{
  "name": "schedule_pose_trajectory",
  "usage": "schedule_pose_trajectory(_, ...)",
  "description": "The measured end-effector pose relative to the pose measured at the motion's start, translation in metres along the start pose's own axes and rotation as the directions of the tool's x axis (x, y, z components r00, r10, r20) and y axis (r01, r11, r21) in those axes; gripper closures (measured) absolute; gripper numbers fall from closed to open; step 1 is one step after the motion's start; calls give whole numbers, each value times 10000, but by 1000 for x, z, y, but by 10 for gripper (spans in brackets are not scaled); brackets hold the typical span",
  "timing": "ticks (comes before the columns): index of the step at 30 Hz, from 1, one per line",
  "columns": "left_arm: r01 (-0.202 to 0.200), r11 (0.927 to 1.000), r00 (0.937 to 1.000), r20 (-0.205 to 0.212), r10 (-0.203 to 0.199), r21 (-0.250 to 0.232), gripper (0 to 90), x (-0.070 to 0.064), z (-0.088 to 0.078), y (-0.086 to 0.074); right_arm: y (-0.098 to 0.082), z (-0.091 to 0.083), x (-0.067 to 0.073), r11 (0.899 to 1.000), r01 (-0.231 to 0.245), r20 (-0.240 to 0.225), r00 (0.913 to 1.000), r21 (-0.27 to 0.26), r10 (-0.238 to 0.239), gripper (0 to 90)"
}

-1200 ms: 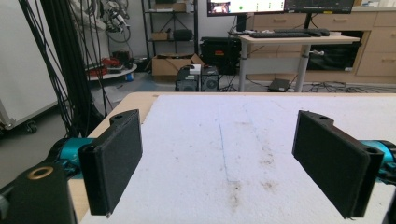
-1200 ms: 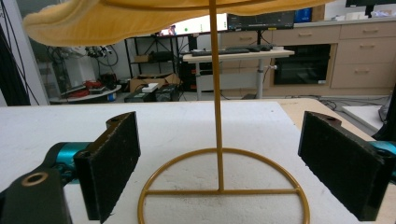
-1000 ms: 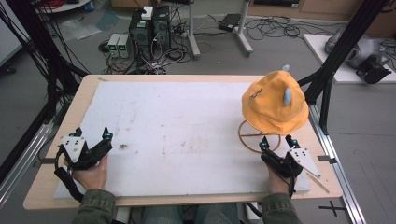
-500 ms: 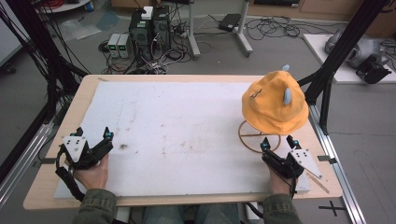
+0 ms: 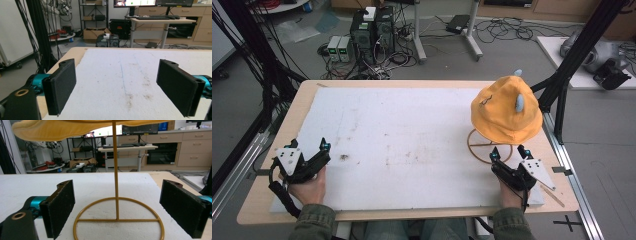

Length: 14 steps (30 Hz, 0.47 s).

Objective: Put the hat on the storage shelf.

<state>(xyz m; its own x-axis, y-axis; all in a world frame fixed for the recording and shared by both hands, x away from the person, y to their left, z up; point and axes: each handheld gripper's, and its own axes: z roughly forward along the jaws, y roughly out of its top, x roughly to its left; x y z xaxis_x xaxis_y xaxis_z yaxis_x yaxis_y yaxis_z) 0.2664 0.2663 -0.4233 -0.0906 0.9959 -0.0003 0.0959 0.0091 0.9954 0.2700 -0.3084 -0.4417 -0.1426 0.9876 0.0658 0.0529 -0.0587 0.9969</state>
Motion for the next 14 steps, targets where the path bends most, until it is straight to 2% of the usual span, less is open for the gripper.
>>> schedule_pose_trajectory(14, -73, 10000, 9999, 113, 73, -62, 165, -2, -2, 1, 0, 1, 0, 10000, -12, -9, 10000, 34, 12, 126)
